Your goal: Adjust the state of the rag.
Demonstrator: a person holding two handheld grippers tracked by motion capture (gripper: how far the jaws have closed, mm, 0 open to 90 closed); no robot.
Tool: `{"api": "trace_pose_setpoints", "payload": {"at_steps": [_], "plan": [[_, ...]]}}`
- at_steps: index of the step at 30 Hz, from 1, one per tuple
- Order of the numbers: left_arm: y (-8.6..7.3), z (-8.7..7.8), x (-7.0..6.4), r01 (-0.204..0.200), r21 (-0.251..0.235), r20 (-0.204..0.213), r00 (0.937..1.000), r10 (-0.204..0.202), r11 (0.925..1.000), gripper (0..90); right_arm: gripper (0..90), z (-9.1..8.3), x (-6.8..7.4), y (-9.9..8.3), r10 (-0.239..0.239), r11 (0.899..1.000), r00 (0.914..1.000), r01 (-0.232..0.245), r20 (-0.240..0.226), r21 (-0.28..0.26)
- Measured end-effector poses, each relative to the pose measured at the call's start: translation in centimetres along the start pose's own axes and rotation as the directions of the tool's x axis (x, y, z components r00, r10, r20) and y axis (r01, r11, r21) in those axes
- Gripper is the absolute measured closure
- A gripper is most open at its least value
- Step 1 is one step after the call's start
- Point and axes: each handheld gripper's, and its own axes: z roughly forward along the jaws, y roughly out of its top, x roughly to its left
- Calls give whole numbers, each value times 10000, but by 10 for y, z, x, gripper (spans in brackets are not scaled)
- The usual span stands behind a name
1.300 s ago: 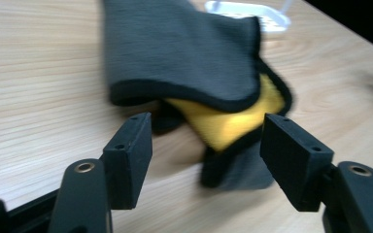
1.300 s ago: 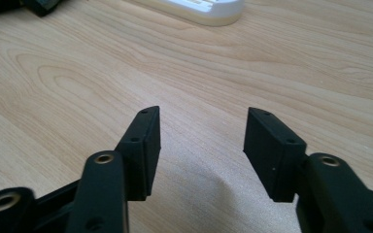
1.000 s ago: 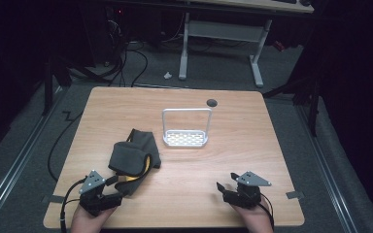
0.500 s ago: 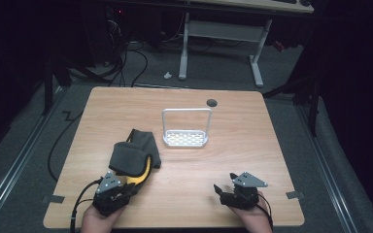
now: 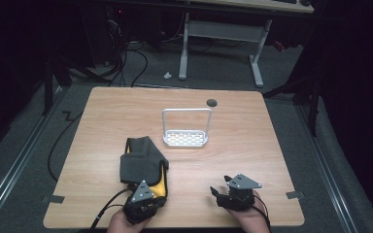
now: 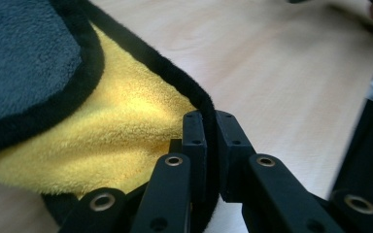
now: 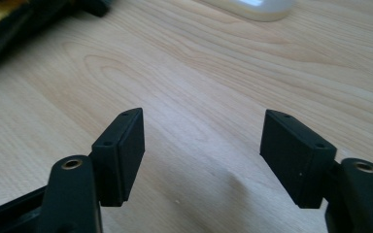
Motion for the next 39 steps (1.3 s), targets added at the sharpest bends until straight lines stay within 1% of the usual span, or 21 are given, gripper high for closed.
{"api": "trace_pose_setpoints", "payload": {"at_steps": [4, 6, 10, 11, 13, 15, 16, 18, 21, 23, 24, 26, 28, 29, 32, 33, 34, 36, 37, 38, 39], "plan": [[0, 8, -15, -562, 196, 329, 9979, 555, 9982, 832, 367, 1, 9, 6, -195, 9995, 9995, 189, -250, -246], [-1, 8, -15, -573, 183, 368, 9977, 566, 9982, 832, 372, 2, 12, 8, -217, 9995, 9992, 209, -326, -251], [-3, 7, -14, -557, 122, 449, 9975, 551, 9984, 825, 405, 7, 28, 17, -701, 9969, 9961, 681, -526, -394], [-3, 7, -14, -573, 66, 464, 9973, 570, 9983, 821, 434, 11, 37, 24, -811, 9957, 9932, 769, -839, -520], [-4, 7, -14, -594, 40, 478, 9971, 591, 9982, 821, 444, 14, 41, 29, -883, 9950, 9915, 833, -957, -546], [-4, 7, -13, -558, 10, 529, 9970, 556, 9984, 821, 467, 22, 50, 40, -1199, 9921, 9868, 1149, -1088, -510], [-4, 7, -13, -533, 0, 570, 9970, 532, 9986, 821, 494, 31, 59, 55, -1408, 9895, 9826, 1357, -1209, -492], [-4, 7, -11, -521, -5, 655, 9965, 521, 9986, 821, 511, 35, 61, 60, -1455, 9888, 9811, 1399, -1277, -516], [-5, 7, -10, -529, -34, 707, 9961, 530, 9986, 821, 551, 55, 75, 88, -1625, 9860, 9765, 1551, -1413, -617], [-5, 7, -9, -519, -52, 755, 9958, 521, 9986, 821, 564, 60, 78, 95, -1725, 9842, 9755, 1653, -1365, -627], [-5, 7, -8, -493, -44, 822, 9954, 495, 9988, 822, 598, 69, 84, 106, -1751, 9836, 9747, 1671, -1393, -673], [-5, 7, -8, -473, -55, 826, 9954, 476, 9989, 822, 619, 74, 86, 110, -1735, 9840, 9733, 1652, -1503, -660], [-5, 7, -8, -451, -56, 828, 9955, 454, 9990, 823, 690, 84, 91, 115, -1888, 9819, 9692, 1841, -1579, -442], [-5, 7, -8, -473, -53, 817, 9955, 476, 9989, 822, 810, 90, 93, 114, -1993, 9798, 9679, 1993, -1533, -157], [-6, 6, -7, -449, -65, 808, 9957, 453, 9990, 823, 857, 89, 92, 111, -2067, 9780, 9671, 2085, -1480, -37], [-7, 5, -6, -446, -81, 831, 9955, 451, 9990, 824, 862, 86, 91, 110, -2028, 9790, 9697, 2035, -1362, -92], [-7, 5, -6, -428, -85, 856, 9954, 434, 9990, 826, 864, 75, 84, 106, -1922, 9813, 9736, 1915, -1233, -174], [-7, 4, -5, -434, -53, 850, 9954, 437, 9990, 828, 864, 60, 76, 99, -1947, 9808, 9764, 1927, -933, -302], [-7, 4, -5, -434, -53, 850, 9954, 437, 9990, 829, 864, 60, 76, 99, -1947, 9808, 9764, 1927, -933, -302], [-7, 4, -5, -440, -48, 830, 9956, 443, 9990, 829, 863, 44, 66, 88, -1766, 9839, 9816, 1740, -721, -410], [-8, 4, -6, -416, -62, 807, 9959, 420, 9991, 829, 863, 44, 66, 88, -1766, 9839, 9816, 1740, -721, -410]]}}
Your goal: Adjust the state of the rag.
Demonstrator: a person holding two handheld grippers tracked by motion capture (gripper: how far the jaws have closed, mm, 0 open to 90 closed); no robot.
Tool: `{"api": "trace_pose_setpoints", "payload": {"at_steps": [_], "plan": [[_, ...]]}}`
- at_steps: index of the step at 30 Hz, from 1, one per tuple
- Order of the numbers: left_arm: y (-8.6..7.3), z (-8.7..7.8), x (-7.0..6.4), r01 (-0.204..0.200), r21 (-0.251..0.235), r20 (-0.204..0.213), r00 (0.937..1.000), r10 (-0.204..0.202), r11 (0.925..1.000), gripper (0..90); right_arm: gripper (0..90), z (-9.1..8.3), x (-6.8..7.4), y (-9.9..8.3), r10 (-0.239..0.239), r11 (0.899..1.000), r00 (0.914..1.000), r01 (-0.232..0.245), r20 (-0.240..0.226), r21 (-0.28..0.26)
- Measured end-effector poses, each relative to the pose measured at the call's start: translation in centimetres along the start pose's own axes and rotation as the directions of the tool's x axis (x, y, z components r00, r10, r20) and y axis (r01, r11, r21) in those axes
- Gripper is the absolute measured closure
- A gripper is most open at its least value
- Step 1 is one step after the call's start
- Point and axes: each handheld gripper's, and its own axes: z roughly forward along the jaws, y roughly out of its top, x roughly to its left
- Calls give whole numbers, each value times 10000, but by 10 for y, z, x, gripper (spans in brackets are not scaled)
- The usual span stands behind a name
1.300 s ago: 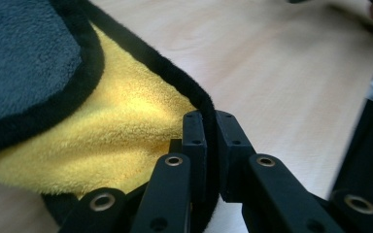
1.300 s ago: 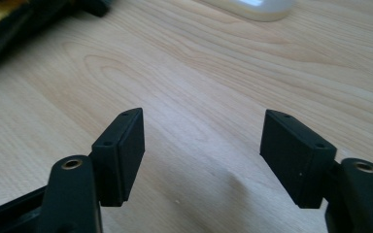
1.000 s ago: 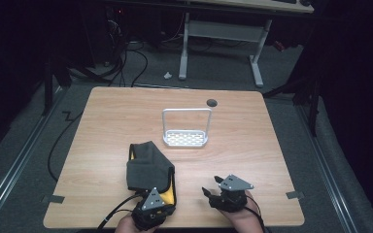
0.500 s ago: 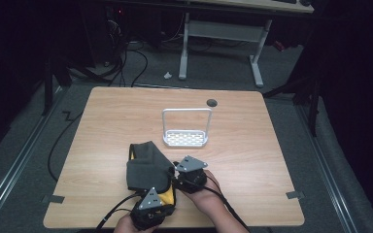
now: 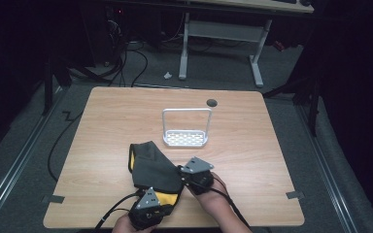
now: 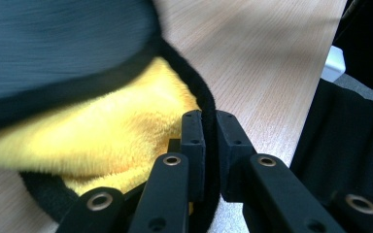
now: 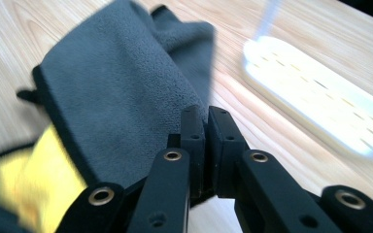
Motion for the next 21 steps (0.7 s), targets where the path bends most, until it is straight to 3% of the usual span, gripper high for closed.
{"api": "trace_pose_setpoints", "payload": {"at_steps": [1, 2, 6, 8, 9, 12, 15, 18, 21], "plan": [[0, 0, 0, 8, 2, -12, 10000, -8, 10000, 831, 862, -15, -7, -16, 220, 9998, 9994, -221, 267, 20], [-1, -1, 0, 17, 1, -19, 10000, -17, 10000, 831, 862, -15, -7, -16, 220, 9998, 9994, -221, 267, 20], [-2, -4, 3, 209, -19, -37, 9998, -209, 9998, 833, 855, -34, -20, -54, 816, 9954, 9942, -848, 698, 449], [-3, -5, 4, 276, -28, -55, 9996, -276, 9996, 831, 840, -37, -26, -81, 1357, 9859, 9891, -1406, 576, 907], [-3, -5, 4, 288, -26, -80, 9996, -288, 9996, 831, 840, -38, -26, -85, 1391, 9841, 9884, -1449, 616, 1030], [-3, -7, 5, 395, -8, -132, 9991, -395, 9992, 821, 790, -41, -26, -86, 1367, 9848, 9873, -1443, 809, 969], [-4, -13, 5, 488, -39, 5, 9988, -488, 9988, 724, 705, -48, -31, -84, 1781, 9829, 9802, -1813, 863, 313], [-5, -24, 5, 541, -263, 76, 9985, -539, 9982, 680, 680, -51, -32, -84, 1775, 9835, 9794, -1801, 964, 193], [-4, -38, 12, 731, -640, -123, 9972, -740, 9953, 632, 669, -50, -32, -86, 1757, 9835, 9793, -1790, 1002, 253]]}}
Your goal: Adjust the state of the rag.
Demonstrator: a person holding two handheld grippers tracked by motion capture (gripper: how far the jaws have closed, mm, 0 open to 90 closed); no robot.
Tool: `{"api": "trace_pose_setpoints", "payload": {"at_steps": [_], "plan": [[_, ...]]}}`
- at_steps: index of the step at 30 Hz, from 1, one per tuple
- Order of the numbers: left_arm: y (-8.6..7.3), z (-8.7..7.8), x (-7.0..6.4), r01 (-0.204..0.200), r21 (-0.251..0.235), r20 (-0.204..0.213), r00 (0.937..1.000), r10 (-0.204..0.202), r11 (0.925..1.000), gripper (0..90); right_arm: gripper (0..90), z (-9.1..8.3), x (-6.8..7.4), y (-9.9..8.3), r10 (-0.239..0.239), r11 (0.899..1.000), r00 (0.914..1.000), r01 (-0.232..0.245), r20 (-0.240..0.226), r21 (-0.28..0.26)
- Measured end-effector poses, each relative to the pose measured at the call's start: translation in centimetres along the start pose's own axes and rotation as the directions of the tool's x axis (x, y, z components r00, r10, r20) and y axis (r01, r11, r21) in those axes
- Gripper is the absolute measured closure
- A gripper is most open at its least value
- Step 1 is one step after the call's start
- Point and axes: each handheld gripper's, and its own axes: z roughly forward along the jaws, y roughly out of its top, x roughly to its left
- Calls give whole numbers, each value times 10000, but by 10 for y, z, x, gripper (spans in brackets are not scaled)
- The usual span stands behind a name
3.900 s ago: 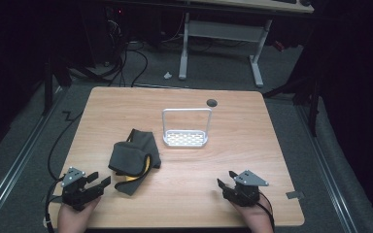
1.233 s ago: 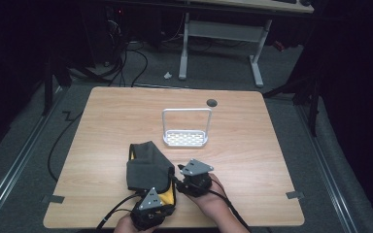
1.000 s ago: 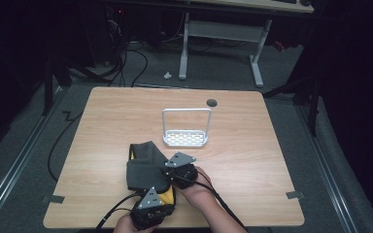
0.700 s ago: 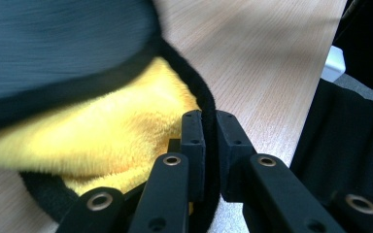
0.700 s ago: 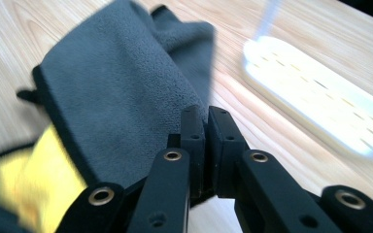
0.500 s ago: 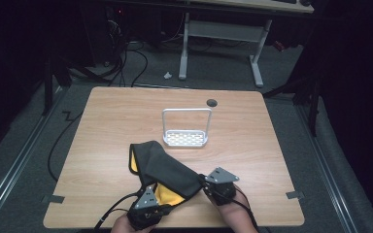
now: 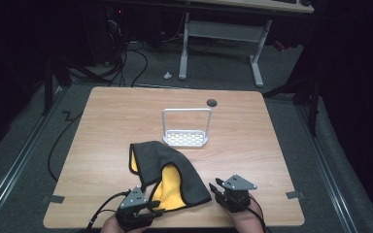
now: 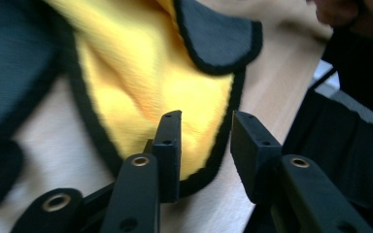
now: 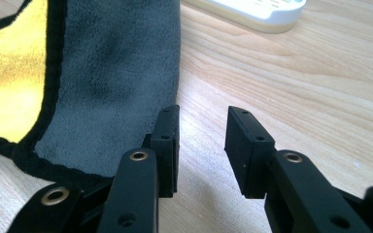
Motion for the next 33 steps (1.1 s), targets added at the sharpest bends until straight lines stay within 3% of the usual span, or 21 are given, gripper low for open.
{"api": "trace_pose_setpoints", "payload": {"at_steps": [3, 4, 8, 10, 11, 14, 17, 21, 25, 27, 28, 29, 30, 31, 32, 33], "plan": [[3, -5, 10, 306, -444, -482, 9983, -328, 9985, 590, 670, 3, 2, 1, -84, 9999, 9999, 85, -103, 83], [8, -2, 17, 493, -723, -827, 9950, -553, 9962, 581, 670, 4, 3, 2, -177, 9998, 9997, 178, -154, 56], [16, 11, 27, 775, -576, -1326, 9876, -845, 9953, 536, 640, 5, 12, 11, -484, 9988, 9985, 480, -266, -138], [18, 20, 31, 874, -359, -1450, 9852, -917, 9955, 540, 569, 7, 23, 31, -748, 9958, 9960, 720, -486, -573], [19, 24, 32, 880, -200, -1489, 9848, -900, 9959, 540, 569, 7, 23, 31, -748, 9958, 9960, 720, -486, -573], [18, 31, 31, 769, 212, -1711, 9826, -722, 9968, 670, 535, 11, 34, 58, -1022, 9902, 9926, 953, -649, -1020], [15, 29, 33, 812, 178, -1587, 9843, -773, 9965, 793, 529, 24, 47, 85, -1234, 9851, 9883, 1110, -896, -1315], [12, 24, 32, 821, 154, -1497, 9856, -789, 9965, 815, 538, 49, 59, 101, -1431, 9868, 9853, 1348, -928, -902], [9, 20, 28, 823, 166, -1203, 9895, -797, 9965, 814, 538, 45, 64, 89, -1529, 9857, 9838, 1450, -936, -861], [10, 23, 22, 843, 108, -794, 9934, -832, 9964, 799, 540, 27, 64, 68, -1524, 9859, 9833, 1441, -992, -855], [11, 26, 18, 801, 95, -492, 9956, -795, 9967, 772, 540, 21, 63, 59, -1427, 9877, 9841, 1347, -1054, -797], [15, 37, 8, 593, 329, 229, 9979, -600, 9977, 718, 538, 16, 62, 51, -1368, 9888, 9847, 1290, -1082, -756], [15, 37, 8, 593, 329, 229, 9979, -600, 9977, 655, 538, 16, 62, 51, -1368, 9888, 9847, 1290, -1082, -756], [17, 40, 4, 462, 419, 437, 9979, -481, 9981, 655, 535, 10, 62, 42, -1353, 9894, 9854, 1289, -1034, -663], [19, 37, -1, 232, 218, 419, 9988, -240, 9995, 578, 532, 1, 59, 27, -1308, 9909, 9865, 1268, -984, -458], [19, 37, -1, 232, 218, 419, 9988, -240, 9995, 559, 532, 1, 59, 27, -1308, 9909, 9865, 1268, -984, -458]]}}
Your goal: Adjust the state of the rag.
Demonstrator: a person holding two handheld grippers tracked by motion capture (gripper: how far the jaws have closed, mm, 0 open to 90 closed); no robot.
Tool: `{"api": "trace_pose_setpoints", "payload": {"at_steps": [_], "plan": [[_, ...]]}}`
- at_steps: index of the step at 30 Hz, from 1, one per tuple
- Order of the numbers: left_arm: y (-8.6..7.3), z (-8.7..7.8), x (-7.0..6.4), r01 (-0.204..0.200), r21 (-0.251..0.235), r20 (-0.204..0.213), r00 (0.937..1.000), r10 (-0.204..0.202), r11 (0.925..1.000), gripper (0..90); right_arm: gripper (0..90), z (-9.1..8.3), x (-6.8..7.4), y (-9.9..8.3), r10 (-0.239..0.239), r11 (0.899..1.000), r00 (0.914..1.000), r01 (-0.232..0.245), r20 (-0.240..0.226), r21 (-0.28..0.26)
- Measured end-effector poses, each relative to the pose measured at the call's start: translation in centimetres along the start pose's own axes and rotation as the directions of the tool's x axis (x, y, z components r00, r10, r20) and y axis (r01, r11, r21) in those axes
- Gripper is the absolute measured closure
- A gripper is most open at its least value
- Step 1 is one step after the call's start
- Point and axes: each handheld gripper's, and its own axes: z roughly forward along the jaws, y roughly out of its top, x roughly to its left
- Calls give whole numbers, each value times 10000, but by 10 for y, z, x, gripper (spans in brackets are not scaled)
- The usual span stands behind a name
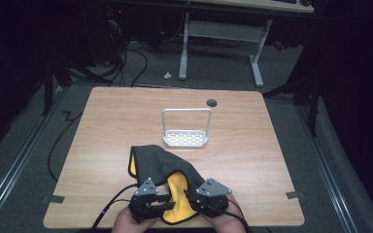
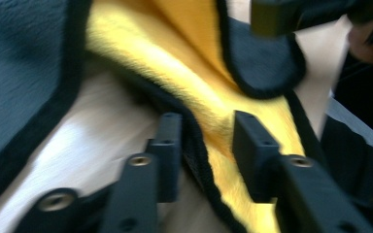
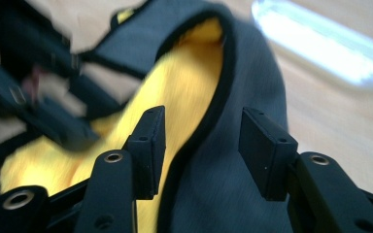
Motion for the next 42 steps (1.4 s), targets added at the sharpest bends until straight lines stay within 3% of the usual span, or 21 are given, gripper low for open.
{"api": "trace_pose_setpoints", "payload": {"at_steps": [1, 2, 3, 5, 7, 11, 12, 14, 15, 17, 18, 21, 23, 25, 26, 28, 29, 30, 32, 37, 42], "plan": [[1, -6, 2, -88, -158, -191, 9998, 85, 9998, 559, 532, -4, 0, -7, 79, 9999, 10000, -79, 19, 93], [0, -21, 12, -174, -430, -871, 9961, 136, 9989, 527, 532, -11, -3, -21, 326, 9990, 9995, -325, -2, 296], [0, -21, 12, -174, -430, -871, 9961, 136, 9989, 520, 532, -11, -3, -21, 326, 9990, 9995, -325, -2, 296], [-3, -34, 30, -127, -501, -1945, 9809, 27, 9987, 504, 532, -15, -4, -32, 469, 9973, 9989, -470, 30, 563], [-4, -35, 47, 159, -503, -2356, 9715, -273, 9986, 471, 532, -16, -3, -39, 379, 9952, 9992, -385, 83, 896], [-1, -21, 56, -45, 279, -3101, 9506, 129, 9996, 426, 573, -10, -4, -43, 354, 9896, 9993, -363, 95, 1394], [-1, -18, 55, -281, 381, -3508, 9356, 397, 9989, 497, 651, -10, -8, -44, 481, 9867, 9987, -505, 189, 1548], [1, -17, 56, -195, 376, -3666, 9298, 320, 9991, 551, 704, -10, -9, -45, 451, 9864, 9987, -480, 220, 1569], [1, -17, 57, -248, 393, -3863, 9216, 381, 9989, 707, 805, -12, -14, -45, 428, 9842, 9988, -466, 257, 1709], [0, -18, 59, -251, 323, -4052, 9135, 361, 9992, 777, 835, -13, -17, -46, 439, 9841, 9986, -484, 298, 1711], [0, -19, 60, -114, 273, -3958, 9181, 212, 9996, 812, 847, -13, -19, -46, 527, 9829, 9981, -574, 312, 1750], [-5, -29, 62, 559, 209, -3138, 9484, -465, 9982, 836, 859, -16, -36, -50, 655, 9805, 9936, -812, 924, 1787], [-7, -32, 59, 586, 304, -2971, 9537, -470, 9978, 836, 859, -18, -43, -52, 750, 9796, 9904, -949, 1160, 1769], [-10, -35, 49, 609, 495, -2582, 9650, -462, 9969, 835, 859, -20, -61, -55, 916, 9768, 9802, -1227, 1755, 1754], [-11, -37, 36, 584, 626, -2057, 9776, -443, 9963, 835, 858, -21, -75, -58, 976, 9744, 9675, -1406, 2333, 1754], [-10, -38, 29, 472, 662, -1888, 9814, -339, 9967, 835, 858, -22, -84, -60, 963, 9736, 9617, -1446, 2565, 1767], [-8, -39, 23, 391, 665, -1673, 9855, -275, 9970, 835, 858, -23, -101, -63, 1023, 9706, 9450, -1633, 3107, 1770], [-6, -40, 17, 316, 587, -1469, 9889, -227, 9978, 835, 858, -23, -101, -63, 1023, 9706, 9450, -1633, 3107, 1770], [2, -44, 5, 110, 180, -1029, 9947, -91, 9998, 836, 844, -24, -120, -65, 1284, 9659, 9311, -1955, 3414, 1700], [22, -52, 14, 183, -460, -1123, 9934, -234, 9988, 834, 832, -32, -120, -63, 1671, 9678, 9284, -2187, 3318, 1247], [52, -52, 53, 711, -1447, -1729, 9803, -960, 9869, 830, 818, -45, -105, -54, 1831, 9768, 9379, -2074, 2948, 529]]}}
